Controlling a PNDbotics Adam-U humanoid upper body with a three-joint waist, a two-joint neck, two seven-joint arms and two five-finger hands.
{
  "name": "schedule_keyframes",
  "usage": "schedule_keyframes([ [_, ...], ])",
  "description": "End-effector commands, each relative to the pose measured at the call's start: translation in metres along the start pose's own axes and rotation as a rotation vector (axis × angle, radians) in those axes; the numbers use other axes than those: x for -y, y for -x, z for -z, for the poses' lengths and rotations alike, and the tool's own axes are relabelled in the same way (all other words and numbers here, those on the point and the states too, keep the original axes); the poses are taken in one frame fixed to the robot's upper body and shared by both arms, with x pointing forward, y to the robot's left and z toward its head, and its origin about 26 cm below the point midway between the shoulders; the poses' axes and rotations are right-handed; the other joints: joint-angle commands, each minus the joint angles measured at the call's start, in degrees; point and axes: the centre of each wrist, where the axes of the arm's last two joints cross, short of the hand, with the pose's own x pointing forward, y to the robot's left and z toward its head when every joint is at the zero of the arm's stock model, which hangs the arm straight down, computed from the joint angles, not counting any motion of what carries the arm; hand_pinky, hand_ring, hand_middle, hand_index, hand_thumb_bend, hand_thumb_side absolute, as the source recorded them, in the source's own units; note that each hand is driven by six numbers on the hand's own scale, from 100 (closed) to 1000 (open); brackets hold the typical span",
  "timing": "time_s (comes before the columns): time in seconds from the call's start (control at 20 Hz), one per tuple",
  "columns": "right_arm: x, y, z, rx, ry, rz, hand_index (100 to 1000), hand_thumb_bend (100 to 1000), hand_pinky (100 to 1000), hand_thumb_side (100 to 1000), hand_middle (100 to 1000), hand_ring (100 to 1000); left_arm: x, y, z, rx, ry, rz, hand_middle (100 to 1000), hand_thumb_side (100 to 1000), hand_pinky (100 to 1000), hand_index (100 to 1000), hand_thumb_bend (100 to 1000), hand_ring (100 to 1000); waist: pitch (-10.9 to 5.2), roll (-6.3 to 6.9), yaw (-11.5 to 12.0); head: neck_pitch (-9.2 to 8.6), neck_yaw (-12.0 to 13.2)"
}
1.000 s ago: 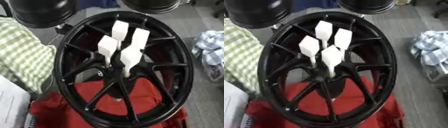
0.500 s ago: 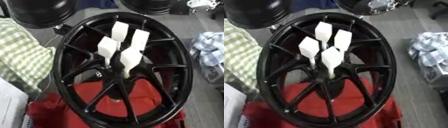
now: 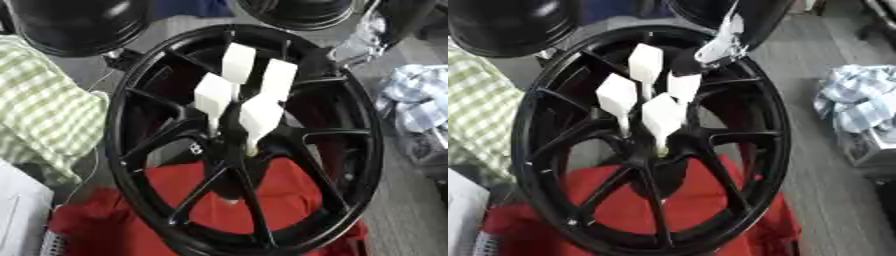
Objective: Pull the pin out of the wheel hub.
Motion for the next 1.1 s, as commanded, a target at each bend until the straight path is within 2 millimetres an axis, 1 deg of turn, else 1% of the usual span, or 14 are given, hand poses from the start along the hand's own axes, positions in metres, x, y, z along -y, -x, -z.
schedule_keyframes([
  [0.05,0.006,-0.005,-0.004,0.005,0.004,-0.026,838,469,874,415,798,809,-0.008,-0.012,0.004,0.036,0.004,0.034,764,599,793,828,880,741,-1.59,0.01,0.0,-0.03,0.2],
  [0.35,-0.004,-0.008,-0.003,0.034,-0.028,-0.016,836,482,870,394,796,788,-0.006,-0.012,0.005,0.036,0.006,0.027,764,599,793,828,877,741,-1.60,-0.06,0.2,1.00,0.5],
  [0.45,-0.007,-0.009,-0.003,0.040,-0.035,-0.006,832,485,853,387,790,746,-0.006,-0.011,0.004,0.034,0.007,0.025,764,600,793,827,875,741,-1.54,-0.09,0.4,1.36,0.6],
  [0.7,-0.014,-0.008,-0.009,0.043,-0.040,0.038,839,489,809,375,801,723,-0.005,-0.011,0.004,0.032,0.008,0.019,765,600,794,825,872,741,-1.33,-0.12,0.6,2.27,1.0],
  [0.8,-0.016,-0.008,-0.010,0.045,-0.043,0.054,836,490,803,373,797,713,-0.004,-0.010,0.004,0.031,0.011,0.016,765,600,794,825,871,741,-1.29,-0.11,0.6,2.86,1.0],
  [0.85,-0.017,-0.008,-0.009,0.047,-0.045,0.062,834,500,797,353,794,708,-0.004,-0.010,0.004,0.030,0.012,0.016,765,591,794,825,866,741,-1.27,-0.10,0.6,3.16,1.0],
  [0.95,-0.017,-0.008,-0.010,0.049,-0.046,0.072,831,492,792,362,790,702,-0.004,-0.010,0.004,0.028,0.013,0.014,764,600,794,825,870,741,-1.25,-0.10,0.6,3.66,1.0],
  [1.1,-0.018,-0.007,-0.011,0.048,-0.044,0.086,814,497,789,348,769,692,-0.003,-0.009,0.004,0.026,0.014,0.011,764,601,795,825,867,741,-1.21,-0.05,0.6,4.03,0.9],
])
